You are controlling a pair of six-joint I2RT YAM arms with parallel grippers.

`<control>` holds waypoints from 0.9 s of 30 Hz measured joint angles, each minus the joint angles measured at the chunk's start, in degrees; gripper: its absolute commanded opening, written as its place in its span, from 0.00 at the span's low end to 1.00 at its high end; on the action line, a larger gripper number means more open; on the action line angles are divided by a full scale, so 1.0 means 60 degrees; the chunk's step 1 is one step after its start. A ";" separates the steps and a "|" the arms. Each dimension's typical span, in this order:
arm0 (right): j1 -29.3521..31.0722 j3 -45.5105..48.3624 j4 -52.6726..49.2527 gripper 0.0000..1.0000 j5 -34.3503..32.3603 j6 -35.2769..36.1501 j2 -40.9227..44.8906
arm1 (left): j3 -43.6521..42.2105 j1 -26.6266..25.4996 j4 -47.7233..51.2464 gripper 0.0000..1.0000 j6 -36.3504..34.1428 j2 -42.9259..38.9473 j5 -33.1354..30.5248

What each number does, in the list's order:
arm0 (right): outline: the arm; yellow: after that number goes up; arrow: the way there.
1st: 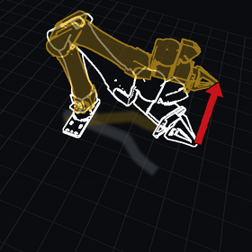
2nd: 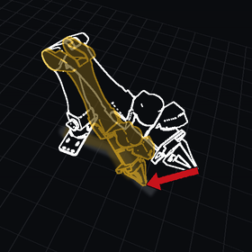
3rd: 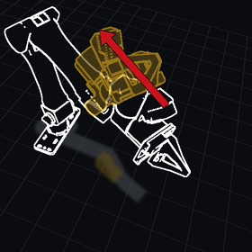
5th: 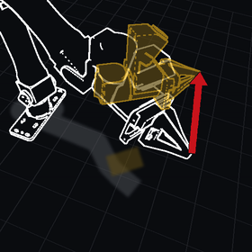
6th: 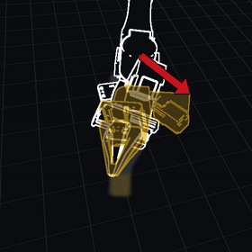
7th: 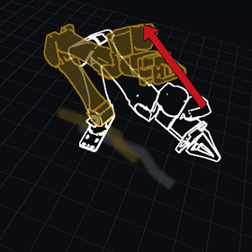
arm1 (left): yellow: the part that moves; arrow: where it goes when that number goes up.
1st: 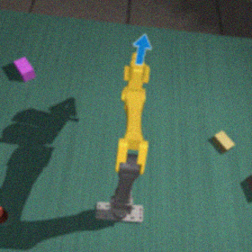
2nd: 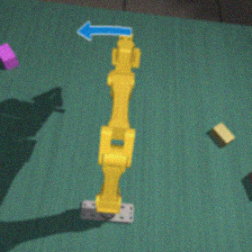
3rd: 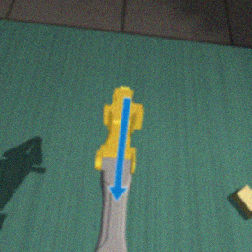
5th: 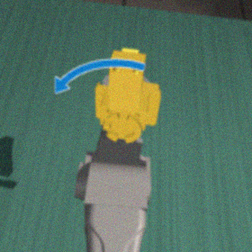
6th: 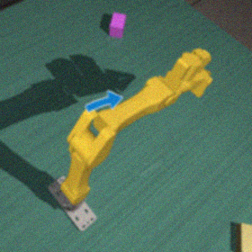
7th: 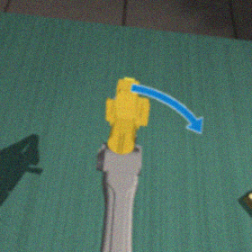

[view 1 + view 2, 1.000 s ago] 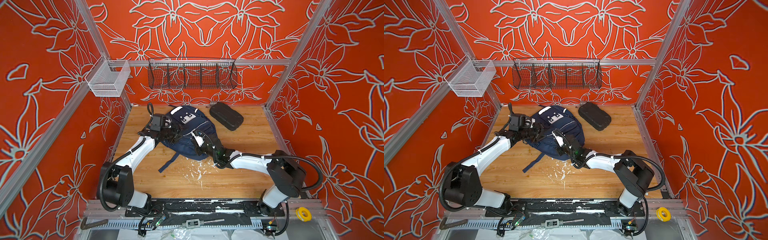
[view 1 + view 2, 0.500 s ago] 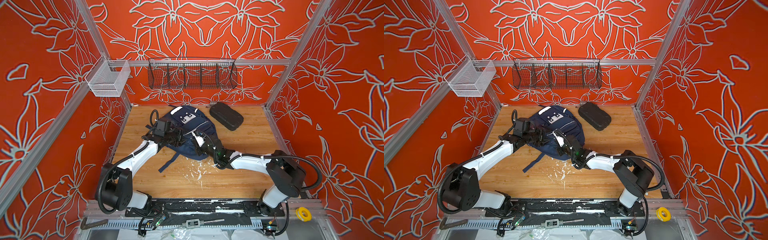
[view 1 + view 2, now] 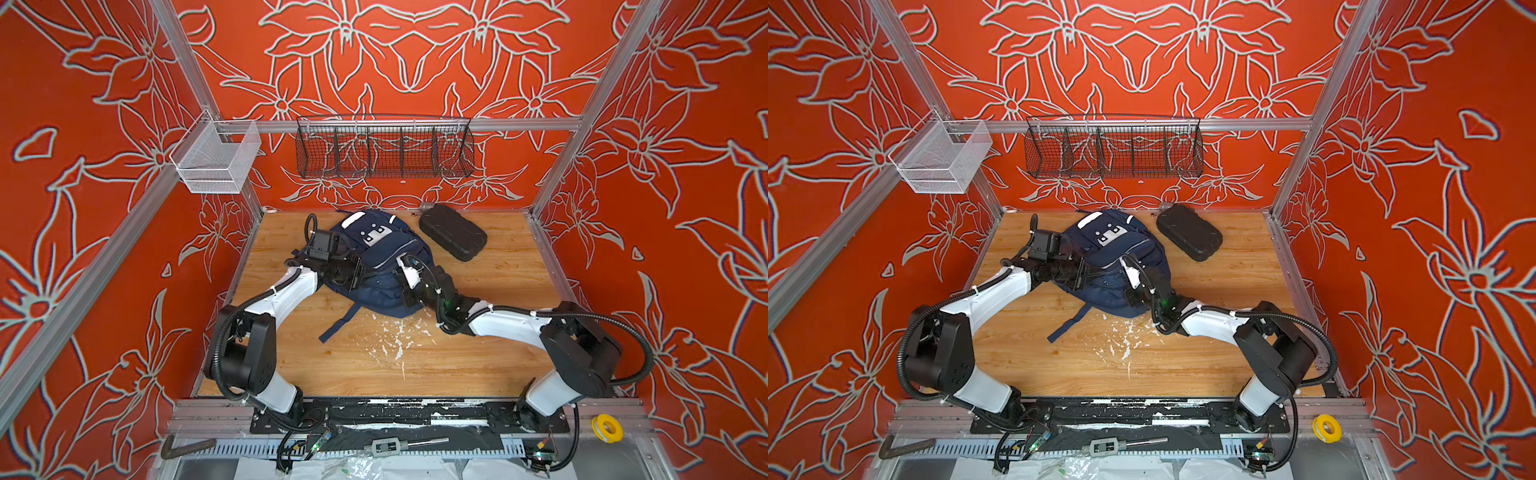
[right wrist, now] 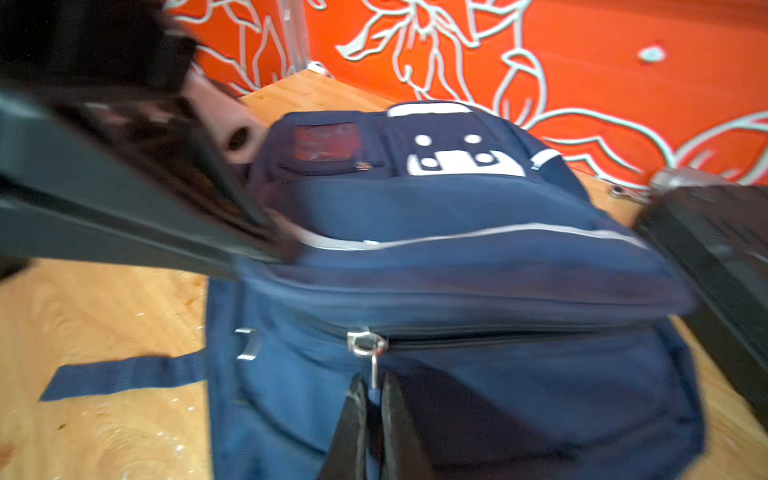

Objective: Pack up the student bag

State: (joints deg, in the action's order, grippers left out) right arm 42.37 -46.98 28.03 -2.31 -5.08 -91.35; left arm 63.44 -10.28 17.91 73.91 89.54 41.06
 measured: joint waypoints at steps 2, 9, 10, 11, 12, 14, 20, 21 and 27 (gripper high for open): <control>-0.0521 -0.0117 -0.0331 0.00 0.0291 -0.0095 0.0000 | 0.0459 0.0215 0.0907 0.00 -0.0907 0.0018 0.0149; -0.1687 -0.0973 -0.1402 0.00 0.0994 -0.0025 -0.0412 | 0.0685 0.1643 0.2973 0.00 -0.3319 -0.0091 0.0812; -0.1712 -0.0903 -0.1381 0.00 0.1078 0.0055 -0.0372 | 0.0754 0.1887 0.3279 0.00 -0.3646 -0.0087 0.0885; -0.1661 -0.0739 -0.1286 0.00 0.1162 0.0135 -0.0266 | 0.0882 0.2102 0.3588 0.00 -0.3967 -0.0044 0.0936; -0.1577 -0.0521 -0.1209 0.00 0.1209 0.0229 -0.0098 | 0.1067 0.2262 0.3898 0.00 -0.4251 0.0022 0.0958; -0.1268 0.0117 -0.1093 0.00 0.1191 0.0386 0.0517 | 0.1694 0.2495 0.4612 0.00 -0.4830 0.0350 0.0991; -0.0295 0.0787 -0.1133 0.00 0.0696 0.0539 0.1708 | 0.3807 0.2707 0.5421 0.22 -0.5872 0.2259 0.1118; -0.0051 0.0783 -0.1126 0.00 0.0590 0.0535 0.1708 | 0.4364 0.2721 0.5566 0.32 -0.6069 0.2758 0.1082; 0.0729 0.0444 -0.1118 0.00 0.0178 0.0390 0.1009 | 0.5788 0.3013 0.5646 0.50 -0.6331 0.3650 0.0215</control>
State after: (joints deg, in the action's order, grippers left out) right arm 46.74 -44.31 21.32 -1.23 -2.74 -85.30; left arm 98.17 7.79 51.79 35.92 111.44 42.35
